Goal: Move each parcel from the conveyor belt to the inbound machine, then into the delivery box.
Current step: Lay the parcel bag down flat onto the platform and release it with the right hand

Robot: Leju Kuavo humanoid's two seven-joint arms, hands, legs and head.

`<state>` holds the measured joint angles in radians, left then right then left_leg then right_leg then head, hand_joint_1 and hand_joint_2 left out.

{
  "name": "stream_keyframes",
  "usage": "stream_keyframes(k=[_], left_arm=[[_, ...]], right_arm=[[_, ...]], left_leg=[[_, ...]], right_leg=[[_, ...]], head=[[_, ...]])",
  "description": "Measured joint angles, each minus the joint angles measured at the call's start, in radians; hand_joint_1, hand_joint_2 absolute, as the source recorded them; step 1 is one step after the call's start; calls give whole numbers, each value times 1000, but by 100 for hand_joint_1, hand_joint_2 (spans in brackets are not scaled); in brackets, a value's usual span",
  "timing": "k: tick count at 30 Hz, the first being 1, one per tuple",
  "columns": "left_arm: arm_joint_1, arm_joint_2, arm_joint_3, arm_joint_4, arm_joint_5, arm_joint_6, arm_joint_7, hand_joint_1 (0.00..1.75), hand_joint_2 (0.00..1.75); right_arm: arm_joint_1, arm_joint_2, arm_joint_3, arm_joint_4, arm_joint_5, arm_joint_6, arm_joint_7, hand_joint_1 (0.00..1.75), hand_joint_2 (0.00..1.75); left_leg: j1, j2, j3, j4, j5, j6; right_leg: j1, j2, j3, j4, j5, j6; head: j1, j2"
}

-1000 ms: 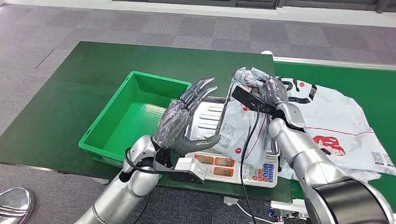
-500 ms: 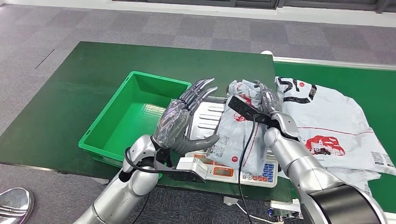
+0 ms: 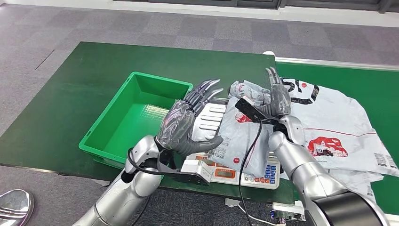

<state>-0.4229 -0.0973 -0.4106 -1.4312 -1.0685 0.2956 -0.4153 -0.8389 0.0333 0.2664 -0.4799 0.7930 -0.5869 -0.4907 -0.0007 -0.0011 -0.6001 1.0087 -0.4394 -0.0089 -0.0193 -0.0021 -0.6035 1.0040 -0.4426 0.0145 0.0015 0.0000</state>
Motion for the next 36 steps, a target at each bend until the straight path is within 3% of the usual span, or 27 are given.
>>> stream_keyframes(k=[4,17,26,30,36], left_arm=[[-7,-1,-7,11,4,1,5,0,175],[-31,9,-10,46,17,9,38,0,175],[-1,33,-10,37,-2,13,56,0,175],[6,37,-10,37,-23,7,61,0,175],[9,35,-10,36,-60,-18,67,0,175]], right_arm=[[36,-23,-16,-137,-20,-43,-23,0,175],[191,-150,-29,-801,81,21,202,0,175],[280,-232,-119,-1046,82,115,294,0,175],[366,-265,-171,-1155,93,86,296,0,175],[555,-274,-258,-1348,166,-34,289,0,175]], left_leg=[[0,0,0,0,0,0],[0,0,0,0,0,0],[0,-1,0,0,0,0],[0,-2,-1,0,-1,1],[0,-2,-1,0,-2,1]], right_leg=[[0,0,0,0,0,0],[0,0,0,0,0,0],[0,-1,0,-1,0,0],[0,-1,0,-1,0,0],[0,-1,0,-1,-2,0]], head=[[0,0],[0,0],[0,0],[0,0],[0,0]])
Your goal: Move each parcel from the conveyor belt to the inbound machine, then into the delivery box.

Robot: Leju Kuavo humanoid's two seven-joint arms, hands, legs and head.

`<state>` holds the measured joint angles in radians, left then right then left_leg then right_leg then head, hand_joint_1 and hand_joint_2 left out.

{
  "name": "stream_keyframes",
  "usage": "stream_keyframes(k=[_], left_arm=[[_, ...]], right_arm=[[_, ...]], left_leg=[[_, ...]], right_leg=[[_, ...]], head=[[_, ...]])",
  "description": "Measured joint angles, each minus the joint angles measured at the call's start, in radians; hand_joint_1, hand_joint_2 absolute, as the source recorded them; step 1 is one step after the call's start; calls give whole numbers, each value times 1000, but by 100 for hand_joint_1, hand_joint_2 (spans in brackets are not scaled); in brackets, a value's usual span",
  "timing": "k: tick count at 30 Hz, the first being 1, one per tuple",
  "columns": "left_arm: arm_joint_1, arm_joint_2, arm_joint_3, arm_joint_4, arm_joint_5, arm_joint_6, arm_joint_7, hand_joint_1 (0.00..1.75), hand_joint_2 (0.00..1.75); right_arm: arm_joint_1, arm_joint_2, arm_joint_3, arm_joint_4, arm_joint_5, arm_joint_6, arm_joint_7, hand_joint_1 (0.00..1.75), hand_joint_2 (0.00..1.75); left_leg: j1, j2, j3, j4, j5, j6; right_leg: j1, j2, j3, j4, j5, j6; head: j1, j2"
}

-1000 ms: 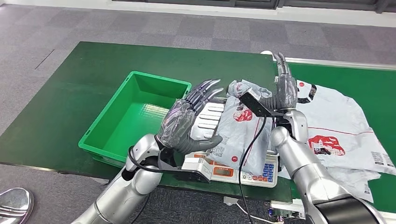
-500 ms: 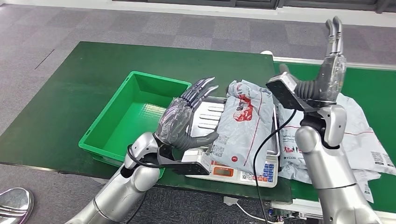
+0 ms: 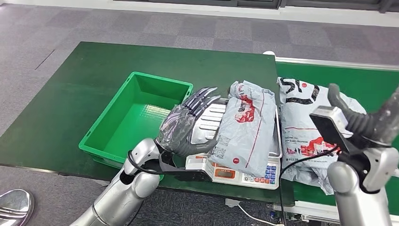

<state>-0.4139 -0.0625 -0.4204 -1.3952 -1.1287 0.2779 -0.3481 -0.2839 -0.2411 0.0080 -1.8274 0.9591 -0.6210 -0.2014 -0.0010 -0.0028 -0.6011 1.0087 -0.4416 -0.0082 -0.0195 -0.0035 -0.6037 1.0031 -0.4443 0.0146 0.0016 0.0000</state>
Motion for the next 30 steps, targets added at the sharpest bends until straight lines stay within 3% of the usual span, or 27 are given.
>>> stream_keyframes(k=[5,10,18,24,30], left_arm=[[-11,-12,0,10,-12,-15,4,0,175],[-37,-34,-13,43,5,-23,0,0,175],[-58,-44,-42,84,29,-31,-2,0,175],[-43,-44,-58,81,32,-36,12,0,175],[-36,-44,-62,77,32,-36,16,0,175]], right_arm=[[76,-1,-92,-117,-12,-69,-3,0,175],[119,-14,-182,-169,-63,-54,-3,0,175],[312,-22,-358,-253,-120,-3,-5,0,175],[487,45,-474,-333,-172,54,-79,0,175],[528,84,-488,-357,-175,71,-91,0,175]], left_leg=[[0,2,0,0,-1,0],[0,1,1,0,0,1],[-1,0,1,0,-2,2],[0,1,1,0,-5,0],[0,3,2,-1,-5,-1]], right_leg=[[0,1,0,0,0,0],[0,0,1,-1,0,0],[-1,-2,1,-1,-1,1],[0,0,1,0,-4,0],[0,2,1,0,-4,0]], head=[[0,0],[0,0],[0,0],[0,0],[0,0]])
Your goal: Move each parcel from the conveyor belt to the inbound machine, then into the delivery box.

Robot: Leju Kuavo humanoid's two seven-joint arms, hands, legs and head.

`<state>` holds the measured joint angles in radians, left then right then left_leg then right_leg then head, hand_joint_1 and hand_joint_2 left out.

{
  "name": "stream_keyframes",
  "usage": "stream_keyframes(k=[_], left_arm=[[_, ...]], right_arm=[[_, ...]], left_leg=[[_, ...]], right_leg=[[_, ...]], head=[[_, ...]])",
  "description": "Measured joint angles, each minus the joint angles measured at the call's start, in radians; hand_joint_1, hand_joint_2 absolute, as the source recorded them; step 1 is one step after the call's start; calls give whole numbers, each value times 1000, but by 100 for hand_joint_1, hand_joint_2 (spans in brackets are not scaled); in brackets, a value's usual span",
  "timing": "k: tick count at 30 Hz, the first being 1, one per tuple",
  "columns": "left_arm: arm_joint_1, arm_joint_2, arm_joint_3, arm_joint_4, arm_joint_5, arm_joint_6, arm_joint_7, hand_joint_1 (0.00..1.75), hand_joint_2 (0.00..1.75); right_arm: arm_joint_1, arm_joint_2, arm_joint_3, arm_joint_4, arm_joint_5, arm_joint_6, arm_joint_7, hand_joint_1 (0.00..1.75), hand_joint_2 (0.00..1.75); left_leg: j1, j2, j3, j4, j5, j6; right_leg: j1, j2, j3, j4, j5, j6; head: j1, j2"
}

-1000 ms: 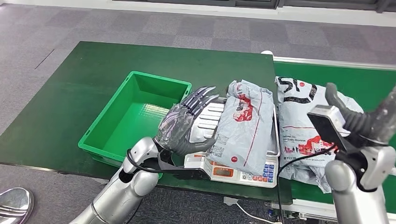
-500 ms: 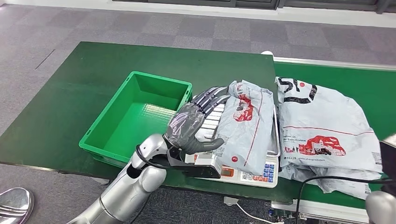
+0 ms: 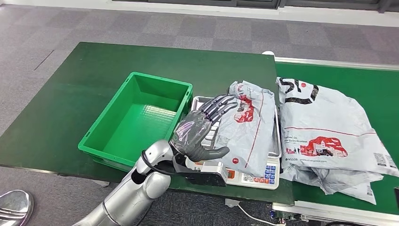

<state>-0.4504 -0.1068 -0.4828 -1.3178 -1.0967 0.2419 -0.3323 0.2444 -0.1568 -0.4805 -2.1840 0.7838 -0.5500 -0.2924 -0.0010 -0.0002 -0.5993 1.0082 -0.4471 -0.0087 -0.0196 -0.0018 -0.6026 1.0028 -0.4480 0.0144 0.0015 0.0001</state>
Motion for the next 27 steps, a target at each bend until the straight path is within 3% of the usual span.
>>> stream_keyframes(k=[3,8,15,27], left_arm=[[1,0,-1,-1,0,0,0,0,175],[14,7,-1,-19,-1,0,2,0,175],[52,14,0,-61,21,-6,-10,0,175],[126,8,30,-152,48,-27,-41,0,175]], right_arm=[[4,8,-4,-4,-11,17,-1,0,175],[37,39,14,-9,-133,155,-70,0,175],[84,123,123,-11,-202,193,-363,0,175],[65,242,294,26,-217,201,-342,0,175]], left_leg=[[0,0,0,0,0,0],[0,0,0,0,0,0],[1,0,0,-1,0,-1],[1,-1,1,-1,0,0]], right_leg=[[0,0,0,0,0,0],[0,0,1,0,0,0],[1,0,1,0,-2,-1],[1,-2,2,0,-3,-1]], head=[[0,0],[0,0],[0,0],[0,0]])
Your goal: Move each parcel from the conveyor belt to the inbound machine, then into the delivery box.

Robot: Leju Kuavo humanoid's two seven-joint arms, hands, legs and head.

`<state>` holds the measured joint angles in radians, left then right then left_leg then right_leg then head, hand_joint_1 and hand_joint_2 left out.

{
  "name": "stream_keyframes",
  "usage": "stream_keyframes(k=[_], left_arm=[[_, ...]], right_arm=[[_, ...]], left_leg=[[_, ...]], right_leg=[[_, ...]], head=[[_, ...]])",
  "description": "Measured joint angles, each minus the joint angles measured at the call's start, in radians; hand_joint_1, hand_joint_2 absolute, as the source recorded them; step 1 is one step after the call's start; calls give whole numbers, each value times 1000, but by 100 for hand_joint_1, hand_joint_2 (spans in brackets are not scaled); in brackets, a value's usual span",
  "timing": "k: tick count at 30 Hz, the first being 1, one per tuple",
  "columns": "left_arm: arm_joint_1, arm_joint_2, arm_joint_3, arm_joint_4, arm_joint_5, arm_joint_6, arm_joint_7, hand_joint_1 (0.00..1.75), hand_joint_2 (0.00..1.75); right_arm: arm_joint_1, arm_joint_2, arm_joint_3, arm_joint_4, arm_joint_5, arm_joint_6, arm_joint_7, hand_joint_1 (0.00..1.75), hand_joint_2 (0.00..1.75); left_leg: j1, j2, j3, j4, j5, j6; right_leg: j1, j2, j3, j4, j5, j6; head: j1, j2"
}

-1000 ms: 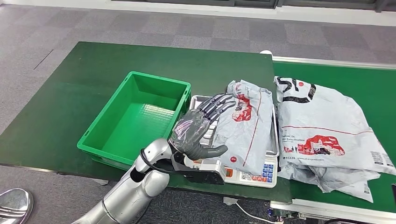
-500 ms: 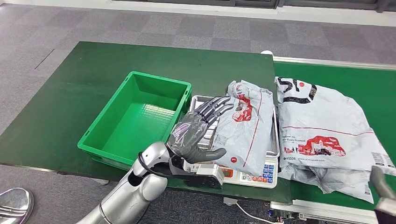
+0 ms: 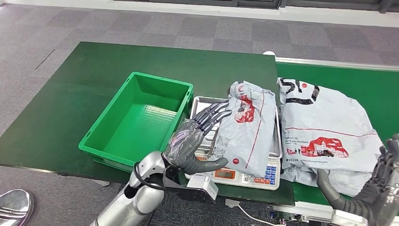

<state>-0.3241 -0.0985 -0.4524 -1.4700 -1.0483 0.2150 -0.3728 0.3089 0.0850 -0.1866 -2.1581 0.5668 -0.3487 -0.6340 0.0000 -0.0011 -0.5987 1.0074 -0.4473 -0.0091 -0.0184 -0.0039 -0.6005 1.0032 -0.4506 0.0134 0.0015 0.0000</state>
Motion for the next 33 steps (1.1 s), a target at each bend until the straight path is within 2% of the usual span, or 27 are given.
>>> stream_keyframes(k=[10,15,18,22,25,28,33], left_arm=[[12,-3,19,-14,-1,0,-1,0,175],[28,-3,30,-17,-3,4,-1,0,175],[44,-2,41,-26,-10,10,0,0,175],[73,2,55,-46,-32,17,6,0,175],[93,4,67,-59,-44,17,10,0,175],[106,5,71,-64,-53,18,13,0,175],[123,10,76,-72,-56,19,20,0,175]], right_arm=[[2,47,22,21,-4,9,21,0,175],[18,59,23,36,71,-6,56,0,175],[32,59,23,40,148,-12,114,0,175],[48,71,-21,42,327,-18,271,0,0],[57,104,-120,41,507,23,375,0,0],[58,141,-236,38,638,99,413,0,0],[57,170,-348,29,695,138,429,0,0]], left_leg=[[0,0,0,0,0,0],[0,0,0,0,0,0],[0,0,0,0,0,0],[0,0,0,0,-1,0],[0,0,0,0,-1,0],[0,0,0,0,-2,0],[0,0,0,0,-2,0]], right_leg=[[0,0,0,0,0,0],[0,0,0,0,0,0],[0,0,0,0,0,0],[0,0,0,0,-1,0],[0,0,0,0,-1,0],[0,0,0,0,-1,0],[0,0,0,0,-1,0]], head=[[0,0],[0,0],[0,0],[0,0],[0,0],[0,0],[0,0]])
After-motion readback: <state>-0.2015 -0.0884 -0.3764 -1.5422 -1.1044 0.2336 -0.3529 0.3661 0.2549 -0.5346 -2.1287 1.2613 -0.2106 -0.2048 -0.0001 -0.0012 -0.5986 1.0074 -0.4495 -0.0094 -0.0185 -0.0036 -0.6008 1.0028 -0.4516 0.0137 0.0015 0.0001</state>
